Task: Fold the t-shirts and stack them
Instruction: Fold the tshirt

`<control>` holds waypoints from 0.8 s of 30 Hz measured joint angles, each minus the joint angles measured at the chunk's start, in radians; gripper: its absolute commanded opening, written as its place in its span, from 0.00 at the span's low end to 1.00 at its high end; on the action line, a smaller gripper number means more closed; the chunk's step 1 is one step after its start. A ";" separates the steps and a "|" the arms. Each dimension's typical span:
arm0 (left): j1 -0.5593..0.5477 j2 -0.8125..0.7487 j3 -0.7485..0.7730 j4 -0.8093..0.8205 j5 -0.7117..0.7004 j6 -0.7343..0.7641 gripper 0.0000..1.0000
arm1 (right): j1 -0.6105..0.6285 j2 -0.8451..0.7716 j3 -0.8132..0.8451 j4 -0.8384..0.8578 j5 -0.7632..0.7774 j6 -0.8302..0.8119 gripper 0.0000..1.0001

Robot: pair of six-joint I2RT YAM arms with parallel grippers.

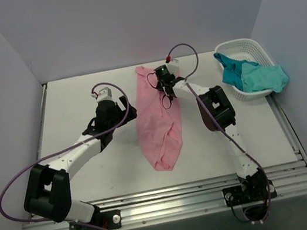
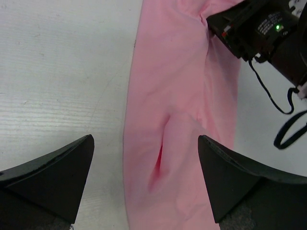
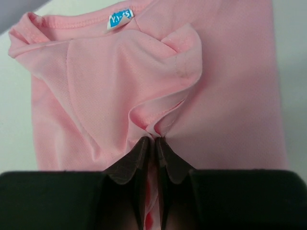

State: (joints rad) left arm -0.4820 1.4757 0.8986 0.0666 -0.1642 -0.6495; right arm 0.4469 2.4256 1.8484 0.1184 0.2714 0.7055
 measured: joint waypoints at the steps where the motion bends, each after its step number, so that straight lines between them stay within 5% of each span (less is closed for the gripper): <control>1: 0.002 0.003 0.000 0.004 0.002 0.000 0.98 | -0.005 0.043 0.076 -0.016 -0.008 -0.009 0.10; 2: 0.003 0.008 0.000 0.008 0.005 0.000 0.98 | -0.009 0.084 0.145 -0.028 -0.024 -0.019 0.14; 6: 0.007 0.032 0.001 0.011 0.010 0.002 0.98 | -0.021 0.174 0.321 -0.058 -0.087 -0.053 0.70; 7: 0.008 0.035 0.001 0.011 0.011 0.003 0.98 | -0.021 0.174 0.331 -0.066 -0.102 -0.059 0.76; 14: 0.009 0.037 0.001 0.013 0.016 0.002 0.98 | -0.020 0.081 0.283 -0.085 -0.136 -0.109 0.81; 24: 0.009 0.027 0.000 0.013 0.023 -0.001 0.98 | 0.033 -0.480 -0.214 -0.034 -0.077 -0.114 0.81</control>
State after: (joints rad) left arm -0.4728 1.5032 0.8982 0.0795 -0.1413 -0.6506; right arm 0.4801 1.9461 1.6348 0.0845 0.1947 0.5915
